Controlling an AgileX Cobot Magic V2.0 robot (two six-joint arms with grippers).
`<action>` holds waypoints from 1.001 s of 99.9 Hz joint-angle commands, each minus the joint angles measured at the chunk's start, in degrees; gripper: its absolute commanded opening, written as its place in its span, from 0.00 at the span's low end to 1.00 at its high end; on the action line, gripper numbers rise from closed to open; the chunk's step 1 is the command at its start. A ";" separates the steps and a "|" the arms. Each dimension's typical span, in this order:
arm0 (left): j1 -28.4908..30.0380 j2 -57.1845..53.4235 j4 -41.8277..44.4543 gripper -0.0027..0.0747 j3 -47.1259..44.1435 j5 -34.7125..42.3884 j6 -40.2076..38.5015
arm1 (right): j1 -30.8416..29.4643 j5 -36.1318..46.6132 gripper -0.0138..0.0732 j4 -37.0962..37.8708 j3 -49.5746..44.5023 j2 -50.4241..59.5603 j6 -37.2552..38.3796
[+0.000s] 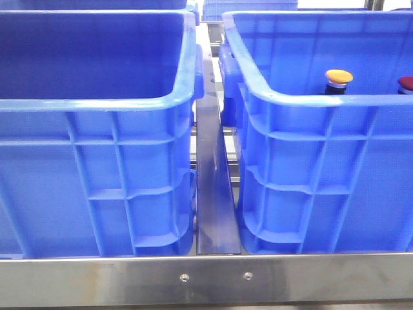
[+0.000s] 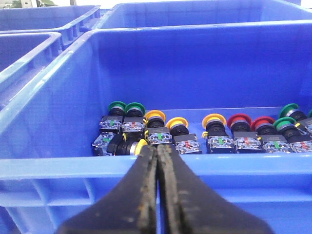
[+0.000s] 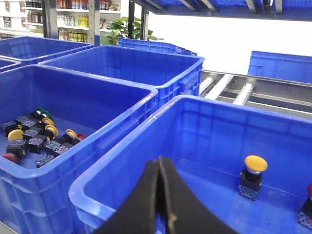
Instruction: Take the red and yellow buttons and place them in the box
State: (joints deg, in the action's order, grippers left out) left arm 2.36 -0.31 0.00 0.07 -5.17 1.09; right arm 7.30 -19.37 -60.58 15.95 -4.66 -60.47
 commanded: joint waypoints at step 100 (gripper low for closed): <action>0.14 -1.75 0.00 0.01 -1.14 4.85 -0.54 | -0.48 19.37 0.04 25.35 -0.29 -0.80 22.15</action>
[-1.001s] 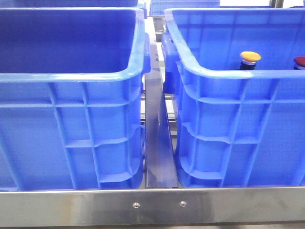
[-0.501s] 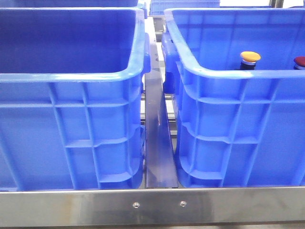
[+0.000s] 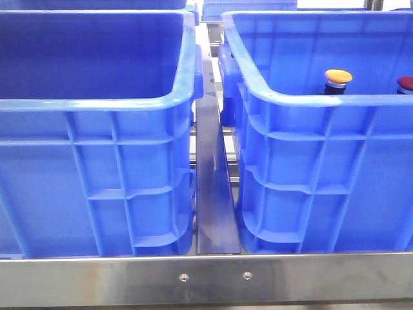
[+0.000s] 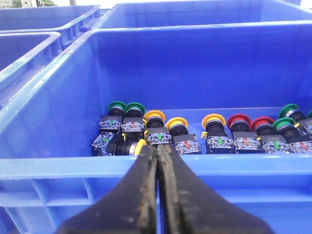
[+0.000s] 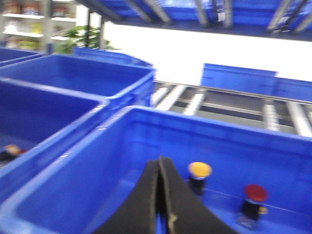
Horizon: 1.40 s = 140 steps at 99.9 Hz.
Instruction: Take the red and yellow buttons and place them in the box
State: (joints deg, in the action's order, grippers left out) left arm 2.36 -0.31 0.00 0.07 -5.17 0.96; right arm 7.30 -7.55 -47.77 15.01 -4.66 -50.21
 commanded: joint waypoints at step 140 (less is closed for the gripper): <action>0.14 -1.75 0.00 0.01 -1.14 4.58 -0.42 | -11.34 13.20 0.04 51.21 -16.99 6.43 54.07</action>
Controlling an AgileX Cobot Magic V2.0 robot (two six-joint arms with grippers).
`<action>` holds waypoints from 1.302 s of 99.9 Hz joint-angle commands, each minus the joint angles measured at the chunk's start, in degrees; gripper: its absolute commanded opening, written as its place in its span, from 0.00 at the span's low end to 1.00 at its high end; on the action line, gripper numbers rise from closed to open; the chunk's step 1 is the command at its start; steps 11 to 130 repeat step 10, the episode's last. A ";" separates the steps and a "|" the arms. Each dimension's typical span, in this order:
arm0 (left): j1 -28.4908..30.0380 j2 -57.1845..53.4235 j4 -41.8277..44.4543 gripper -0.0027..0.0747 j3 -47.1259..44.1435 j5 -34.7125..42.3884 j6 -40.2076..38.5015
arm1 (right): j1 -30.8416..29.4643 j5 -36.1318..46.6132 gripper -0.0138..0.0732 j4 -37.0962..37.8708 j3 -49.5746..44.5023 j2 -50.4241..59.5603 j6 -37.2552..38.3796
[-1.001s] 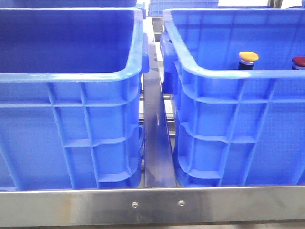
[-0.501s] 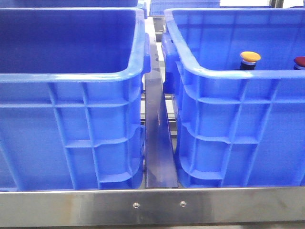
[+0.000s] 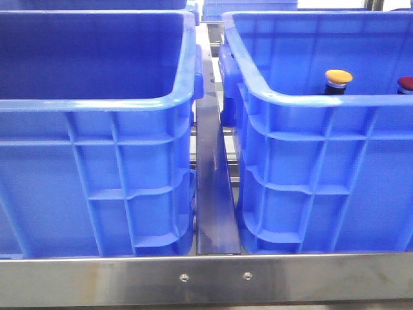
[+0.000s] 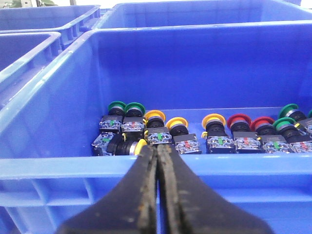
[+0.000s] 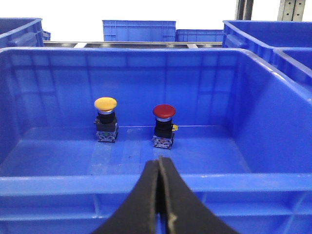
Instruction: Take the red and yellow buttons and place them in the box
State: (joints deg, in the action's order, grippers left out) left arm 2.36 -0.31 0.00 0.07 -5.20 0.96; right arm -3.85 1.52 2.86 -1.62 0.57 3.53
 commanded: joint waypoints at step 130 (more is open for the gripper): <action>0.14 -1.75 0.00 0.01 -1.14 4.61 -0.42 | -0.20 4.13 0.04 0.58 -0.36 1.19 0.33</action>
